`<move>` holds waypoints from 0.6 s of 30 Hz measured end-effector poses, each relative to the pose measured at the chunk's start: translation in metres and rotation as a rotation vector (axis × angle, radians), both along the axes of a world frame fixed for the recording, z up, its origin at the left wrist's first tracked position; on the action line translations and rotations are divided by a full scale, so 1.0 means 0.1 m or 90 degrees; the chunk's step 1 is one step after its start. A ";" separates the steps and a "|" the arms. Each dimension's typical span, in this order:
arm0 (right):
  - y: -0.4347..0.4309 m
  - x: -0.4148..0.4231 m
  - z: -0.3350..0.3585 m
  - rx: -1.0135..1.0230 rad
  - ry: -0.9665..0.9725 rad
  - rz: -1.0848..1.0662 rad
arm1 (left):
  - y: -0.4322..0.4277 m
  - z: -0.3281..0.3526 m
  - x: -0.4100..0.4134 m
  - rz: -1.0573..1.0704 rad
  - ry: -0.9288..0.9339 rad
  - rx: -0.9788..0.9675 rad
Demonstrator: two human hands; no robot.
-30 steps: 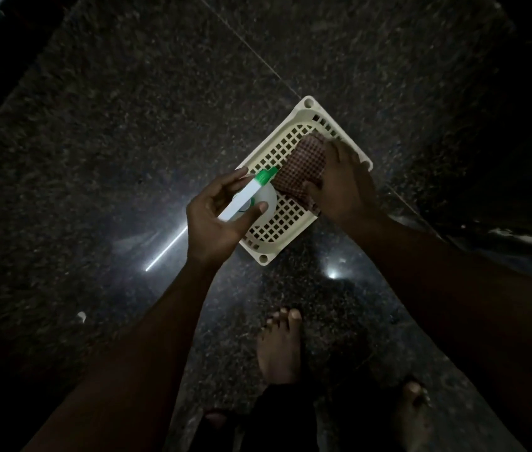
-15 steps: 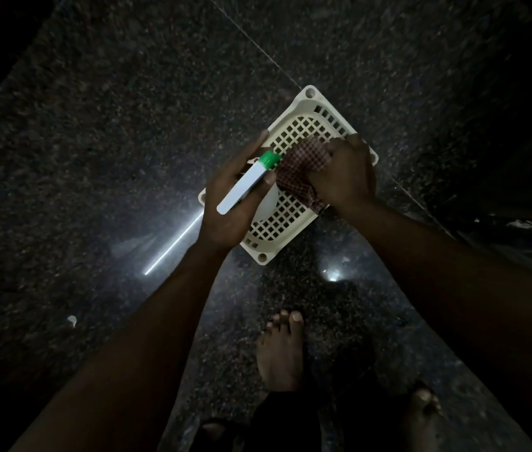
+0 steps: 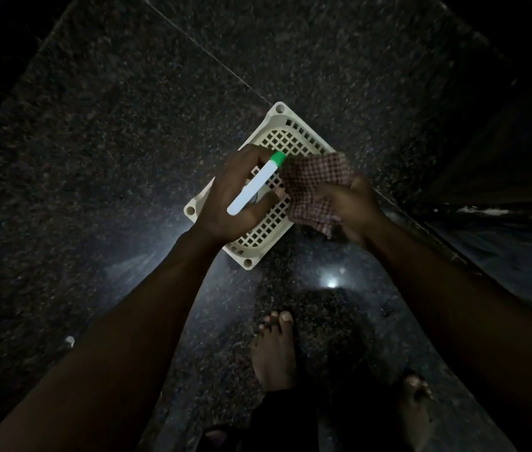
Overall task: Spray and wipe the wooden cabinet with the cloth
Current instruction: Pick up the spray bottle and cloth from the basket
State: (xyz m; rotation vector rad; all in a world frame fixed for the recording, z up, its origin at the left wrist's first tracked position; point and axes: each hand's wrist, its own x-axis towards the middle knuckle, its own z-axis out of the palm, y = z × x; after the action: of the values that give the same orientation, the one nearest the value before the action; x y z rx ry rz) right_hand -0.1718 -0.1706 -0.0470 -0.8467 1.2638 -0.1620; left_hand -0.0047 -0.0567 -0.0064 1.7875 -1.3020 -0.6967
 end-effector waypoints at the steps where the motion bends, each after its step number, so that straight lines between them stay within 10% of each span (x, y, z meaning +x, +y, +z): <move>1: 0.01 -0.07 0.06 0.025 -0.013 -0.026 | -0.01 0.05 -0.03 -0.019 -0.025 -0.002; 18: 0.10 -0.91 2.40 0.063 -0.136 -0.219 | -0.68 2.17 -0.87 -0.196 -0.100 -0.031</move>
State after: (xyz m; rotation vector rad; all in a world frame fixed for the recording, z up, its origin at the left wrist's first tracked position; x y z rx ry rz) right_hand -0.2632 -0.1605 0.1930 -0.5075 1.1970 -0.4489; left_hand -0.0920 -0.1246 0.2109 1.6460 -1.7093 -0.6939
